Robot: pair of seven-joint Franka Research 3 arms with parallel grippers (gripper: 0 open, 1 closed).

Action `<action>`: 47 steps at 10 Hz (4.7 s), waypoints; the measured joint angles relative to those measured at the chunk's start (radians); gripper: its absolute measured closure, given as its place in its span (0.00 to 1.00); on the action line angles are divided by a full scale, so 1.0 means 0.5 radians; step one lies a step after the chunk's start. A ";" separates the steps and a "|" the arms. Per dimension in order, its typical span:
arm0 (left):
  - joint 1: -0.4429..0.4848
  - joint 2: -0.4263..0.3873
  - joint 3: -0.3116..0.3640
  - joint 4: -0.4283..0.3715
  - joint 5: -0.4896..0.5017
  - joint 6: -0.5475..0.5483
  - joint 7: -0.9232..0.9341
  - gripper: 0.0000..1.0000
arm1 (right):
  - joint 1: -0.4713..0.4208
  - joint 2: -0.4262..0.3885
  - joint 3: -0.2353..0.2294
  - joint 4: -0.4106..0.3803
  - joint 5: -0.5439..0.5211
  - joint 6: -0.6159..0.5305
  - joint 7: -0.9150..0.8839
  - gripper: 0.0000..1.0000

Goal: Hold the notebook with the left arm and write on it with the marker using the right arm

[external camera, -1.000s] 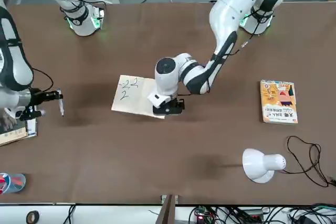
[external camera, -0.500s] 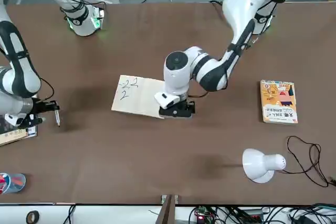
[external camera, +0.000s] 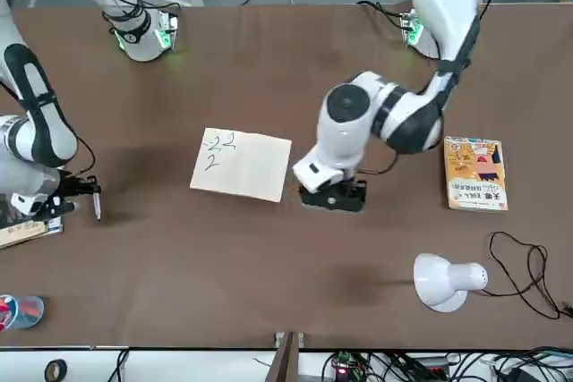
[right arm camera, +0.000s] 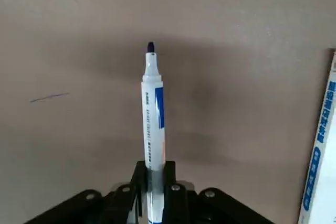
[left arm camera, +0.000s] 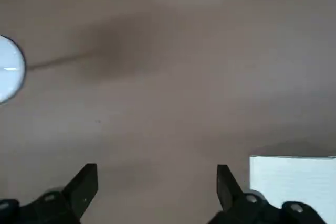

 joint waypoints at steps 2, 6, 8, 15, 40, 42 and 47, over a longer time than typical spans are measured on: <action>0.084 -0.059 -0.001 -0.003 -0.026 -0.059 0.105 0.00 | 0.005 0.000 -0.012 -0.005 0.000 0.015 -0.010 0.83; 0.256 -0.130 -0.002 -0.018 -0.166 -0.127 0.372 0.00 | 0.012 0.000 -0.022 -0.005 -0.001 0.016 -0.020 0.63; 0.358 -0.150 -0.003 -0.019 -0.217 -0.187 0.541 0.00 | 0.012 0.000 -0.024 -0.005 -0.001 0.016 -0.022 0.44; 0.594 -0.327 -0.009 -0.095 -0.255 -0.394 0.883 0.00 | 0.035 -0.021 -0.026 0.034 0.001 -0.003 -0.028 0.15; 0.913 -1.732 0.004 -1.261 -0.352 -0.804 1.083 0.00 | 0.551 -0.721 -0.071 1.170 -0.401 -1.568 1.327 0.00; 0.924 -1.749 0.004 -1.196 -0.353 -0.917 1.083 0.00 | 0.551 -0.740 -0.080 1.170 -0.402 -1.583 1.327 0.00; 0.928 -1.751 0.005 -1.005 -0.353 -1.076 1.083 0.00 | 0.551 -0.740 -0.086 1.155 -0.402 -1.542 1.332 0.00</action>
